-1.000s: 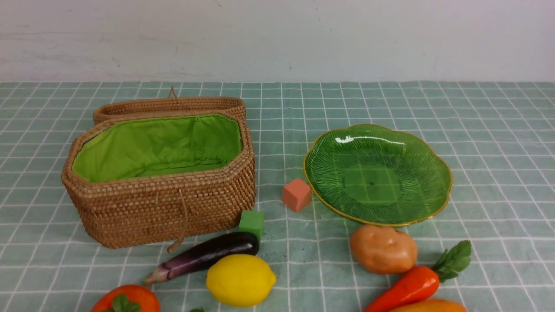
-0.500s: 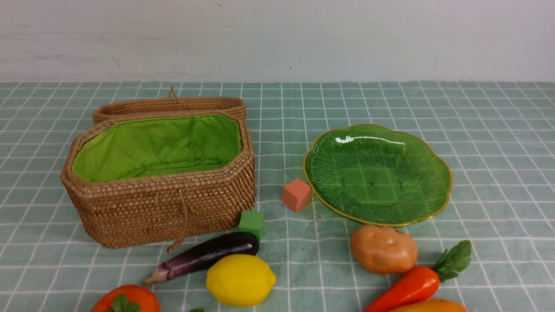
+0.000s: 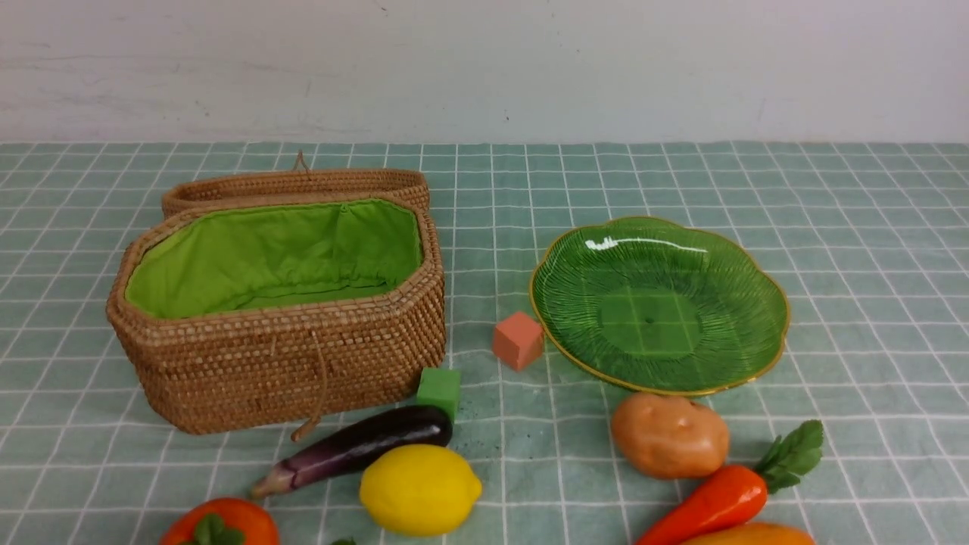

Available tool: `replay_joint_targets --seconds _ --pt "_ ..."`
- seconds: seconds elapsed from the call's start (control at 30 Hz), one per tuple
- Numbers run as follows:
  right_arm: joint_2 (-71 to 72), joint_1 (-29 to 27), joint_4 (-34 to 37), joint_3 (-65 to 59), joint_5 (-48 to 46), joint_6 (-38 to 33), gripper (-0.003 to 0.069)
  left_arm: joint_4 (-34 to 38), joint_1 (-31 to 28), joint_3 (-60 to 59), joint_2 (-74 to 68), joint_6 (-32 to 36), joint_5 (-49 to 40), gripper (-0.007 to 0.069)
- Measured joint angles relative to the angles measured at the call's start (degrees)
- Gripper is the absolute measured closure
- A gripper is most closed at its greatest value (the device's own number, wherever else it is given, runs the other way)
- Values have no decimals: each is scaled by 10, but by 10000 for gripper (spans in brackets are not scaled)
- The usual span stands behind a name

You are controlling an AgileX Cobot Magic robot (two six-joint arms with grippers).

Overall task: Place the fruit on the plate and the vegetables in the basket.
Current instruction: Grab a tomato with your left arm and place it on the plate on the right.

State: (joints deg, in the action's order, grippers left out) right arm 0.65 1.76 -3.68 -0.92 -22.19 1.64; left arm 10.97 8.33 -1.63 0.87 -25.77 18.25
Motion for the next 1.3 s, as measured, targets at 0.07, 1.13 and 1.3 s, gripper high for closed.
replay_joint_targets --seconds 0.07,1.13,1.3 --pt "0 0 0 0 0 0 419 4 0 30 0 1 10 386" --pt "0 0 0 0 0 0 419 10 0 336 -553 -59 -601 232" --pt "0 0 0 0 0 0 419 10 0 336 -622 -59 -573 68"
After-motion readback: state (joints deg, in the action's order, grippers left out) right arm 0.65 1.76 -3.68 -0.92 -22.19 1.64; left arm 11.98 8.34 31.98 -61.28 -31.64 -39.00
